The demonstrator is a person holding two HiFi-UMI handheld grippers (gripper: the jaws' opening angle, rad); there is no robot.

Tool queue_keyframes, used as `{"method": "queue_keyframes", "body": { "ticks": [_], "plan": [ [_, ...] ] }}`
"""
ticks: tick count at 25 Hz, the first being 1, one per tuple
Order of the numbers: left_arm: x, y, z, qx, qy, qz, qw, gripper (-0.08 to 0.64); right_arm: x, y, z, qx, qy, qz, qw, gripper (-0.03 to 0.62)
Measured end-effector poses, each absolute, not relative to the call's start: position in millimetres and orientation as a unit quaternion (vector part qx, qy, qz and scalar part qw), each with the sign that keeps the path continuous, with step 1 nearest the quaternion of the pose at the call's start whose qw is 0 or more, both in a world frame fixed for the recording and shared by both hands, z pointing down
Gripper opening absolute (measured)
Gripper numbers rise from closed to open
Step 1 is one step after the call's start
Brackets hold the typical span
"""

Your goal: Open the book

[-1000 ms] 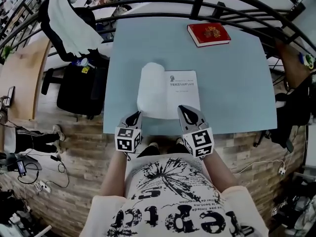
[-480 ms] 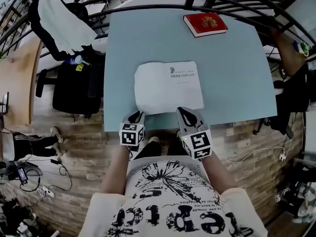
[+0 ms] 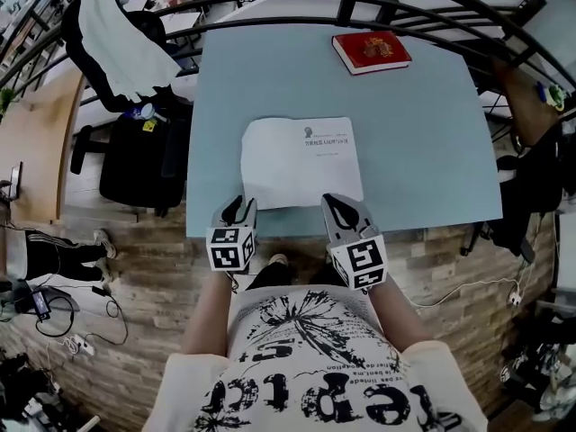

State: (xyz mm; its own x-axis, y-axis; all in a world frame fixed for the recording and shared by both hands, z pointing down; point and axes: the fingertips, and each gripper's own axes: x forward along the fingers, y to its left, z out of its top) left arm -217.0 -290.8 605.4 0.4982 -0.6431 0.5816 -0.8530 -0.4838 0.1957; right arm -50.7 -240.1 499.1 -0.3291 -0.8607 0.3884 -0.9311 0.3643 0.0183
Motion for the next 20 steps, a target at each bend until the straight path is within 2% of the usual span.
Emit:
{"method": "queue_keyframes", "body": {
  "ticks": [5, 10, 13, 20],
  "plan": [
    [-186, -295, 540, 0.855, -0.454, 0.174, 0.181, 0.123, -24, -244, 477, 0.561, -0.812, 0.083, 0.141, 0.012],
    [-138, -290, 480, 0.889, -0.422, 0.134, 0.114, 0.071, 2, -244, 451, 0.558, -0.820, 0.057, 0.118, 0.011],
    [-116, -286, 451, 0.900, -0.415, 0.106, 0.087, 0.042, 17, -245, 437, 0.557, -0.823, 0.043, 0.103, 0.011],
    [-77, -272, 402, 0.920, -0.385, 0.067, 0.033, 0.025, 51, -245, 408, 0.573, -0.816, 0.011, 0.073, 0.011]
  ]
}}
